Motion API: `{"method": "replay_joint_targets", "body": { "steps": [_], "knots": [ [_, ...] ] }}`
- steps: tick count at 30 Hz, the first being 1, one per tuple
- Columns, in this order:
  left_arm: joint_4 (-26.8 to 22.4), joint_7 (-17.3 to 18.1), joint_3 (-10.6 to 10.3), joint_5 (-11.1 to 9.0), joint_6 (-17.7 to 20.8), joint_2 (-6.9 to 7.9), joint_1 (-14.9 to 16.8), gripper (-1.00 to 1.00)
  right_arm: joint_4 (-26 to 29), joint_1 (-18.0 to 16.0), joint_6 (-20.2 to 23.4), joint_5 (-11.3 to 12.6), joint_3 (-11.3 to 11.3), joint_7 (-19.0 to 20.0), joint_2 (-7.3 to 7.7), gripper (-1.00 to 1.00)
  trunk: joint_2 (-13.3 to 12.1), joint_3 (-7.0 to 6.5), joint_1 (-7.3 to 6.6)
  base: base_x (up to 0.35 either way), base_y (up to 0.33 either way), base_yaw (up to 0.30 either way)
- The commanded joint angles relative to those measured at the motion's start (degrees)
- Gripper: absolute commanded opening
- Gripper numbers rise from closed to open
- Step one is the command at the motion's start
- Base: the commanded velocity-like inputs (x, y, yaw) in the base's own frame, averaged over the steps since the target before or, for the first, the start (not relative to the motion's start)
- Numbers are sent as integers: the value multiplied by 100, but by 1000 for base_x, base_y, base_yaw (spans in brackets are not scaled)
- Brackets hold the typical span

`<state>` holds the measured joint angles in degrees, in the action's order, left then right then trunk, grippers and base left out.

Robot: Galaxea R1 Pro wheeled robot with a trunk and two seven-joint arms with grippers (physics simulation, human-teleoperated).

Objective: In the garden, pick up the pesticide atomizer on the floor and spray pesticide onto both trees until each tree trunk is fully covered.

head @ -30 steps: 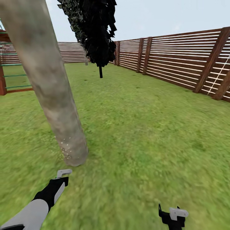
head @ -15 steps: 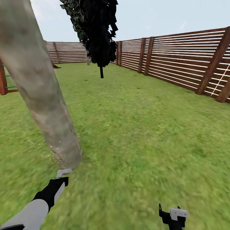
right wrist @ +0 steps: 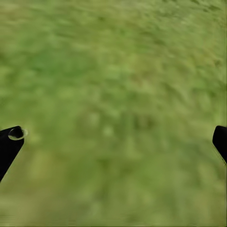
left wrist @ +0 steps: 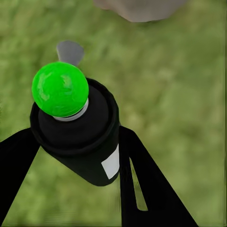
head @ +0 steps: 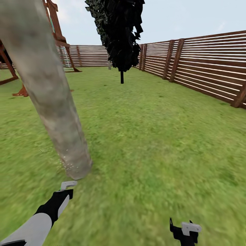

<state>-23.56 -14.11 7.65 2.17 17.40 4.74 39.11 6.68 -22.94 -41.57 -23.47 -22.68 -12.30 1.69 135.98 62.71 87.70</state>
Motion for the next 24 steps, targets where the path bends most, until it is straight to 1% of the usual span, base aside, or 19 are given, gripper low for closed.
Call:
{"method": "replay_joint_targets", "body": {
  "steps": [1,10,20,24],
  "knots": [
    [0,0,-1,2,0,-1,0,-100,0,0,0,0,0,1,0,100,0,0,0,114,-254,42],
    [-1,-4,-1,2,0,1,0,-100,-6,0,0,0,0,2,-2,100,0,0,0,114,-254,11],
    [-7,-3,-1,2,0,5,0,-100,-8,0,0,0,0,1,-2,100,0,0,0,114,-254,259],
    [-9,-4,-1,-49,0,10,0,-100,-8,0,0,0,0,2,-2,100,0,0,0,114,-254,277]
  ]
}}
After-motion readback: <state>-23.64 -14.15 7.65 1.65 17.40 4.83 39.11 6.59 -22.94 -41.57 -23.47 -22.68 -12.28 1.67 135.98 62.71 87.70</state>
